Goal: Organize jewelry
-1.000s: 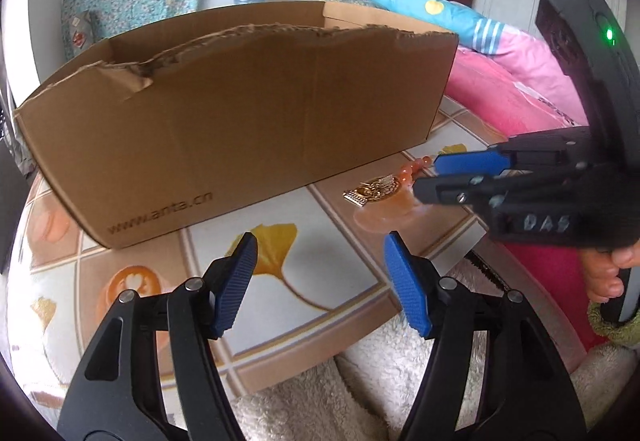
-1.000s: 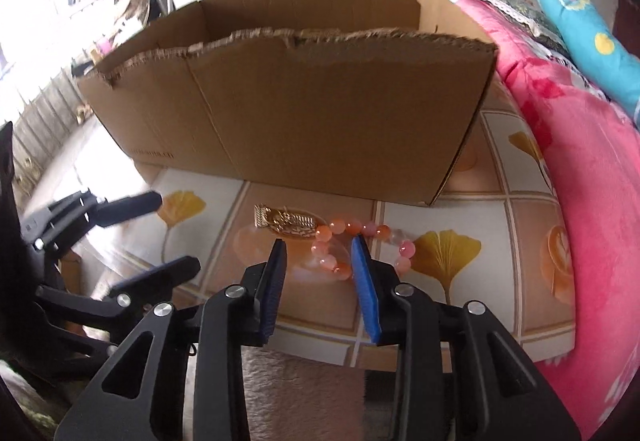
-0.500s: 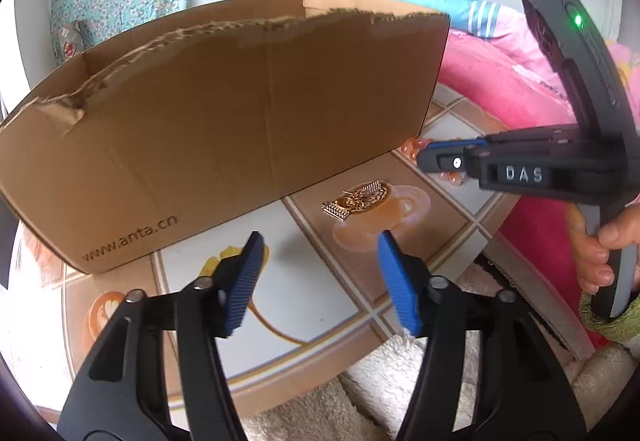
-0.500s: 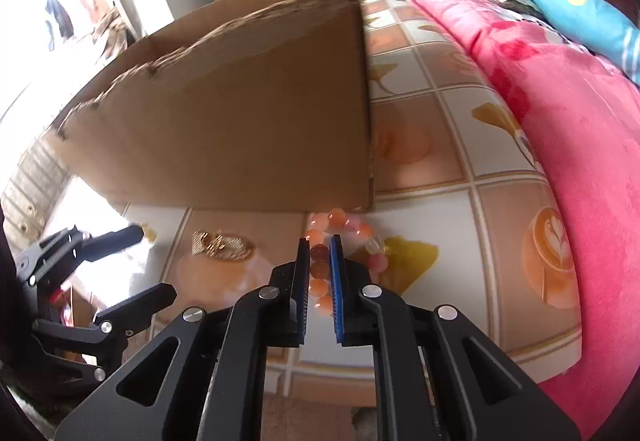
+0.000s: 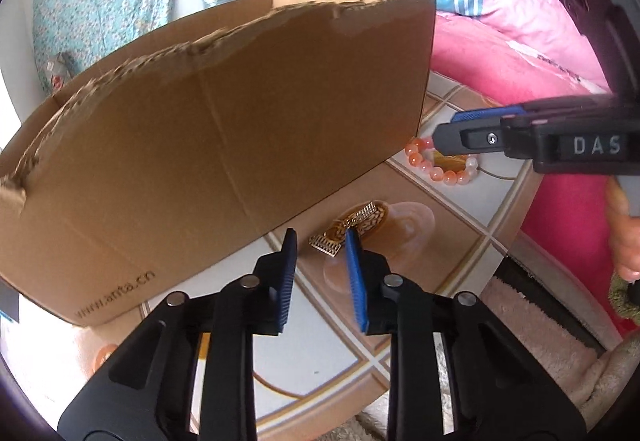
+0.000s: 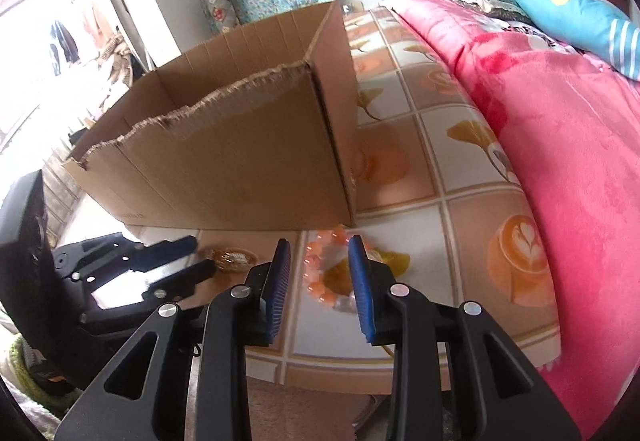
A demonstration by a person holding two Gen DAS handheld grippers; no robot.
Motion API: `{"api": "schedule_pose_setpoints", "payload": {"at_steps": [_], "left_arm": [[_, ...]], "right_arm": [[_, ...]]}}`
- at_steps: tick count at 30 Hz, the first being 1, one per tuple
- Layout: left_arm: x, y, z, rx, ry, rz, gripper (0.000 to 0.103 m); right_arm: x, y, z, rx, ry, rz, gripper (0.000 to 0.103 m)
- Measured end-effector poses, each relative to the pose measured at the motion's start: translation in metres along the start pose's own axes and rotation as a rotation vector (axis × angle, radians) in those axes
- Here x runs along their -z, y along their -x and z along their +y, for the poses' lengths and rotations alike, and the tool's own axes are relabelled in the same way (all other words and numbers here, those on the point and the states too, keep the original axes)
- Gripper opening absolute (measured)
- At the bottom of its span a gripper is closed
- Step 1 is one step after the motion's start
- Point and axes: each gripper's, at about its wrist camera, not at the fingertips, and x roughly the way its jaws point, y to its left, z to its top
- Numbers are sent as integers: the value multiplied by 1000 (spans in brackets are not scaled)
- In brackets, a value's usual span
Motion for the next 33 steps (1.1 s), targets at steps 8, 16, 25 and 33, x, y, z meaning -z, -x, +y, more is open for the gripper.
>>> {"api": "schedule_pose_setpoints", "payload": {"at_steps": [8,16,25,33], "left_arm": [[-5,-4,2,25,2,12,12],[-1,0,4,23,0,15,10],[10,10,16,-2,39,27,9],[3,11,21,88,127,7,15]], "right_arm": [[2,1,3,-51,-11,-9,30],[0,1,3,-72,-10,-10,30],[1,-2,24,-114,36,6,30],[2,1,33,-106,54,5,30]]}}
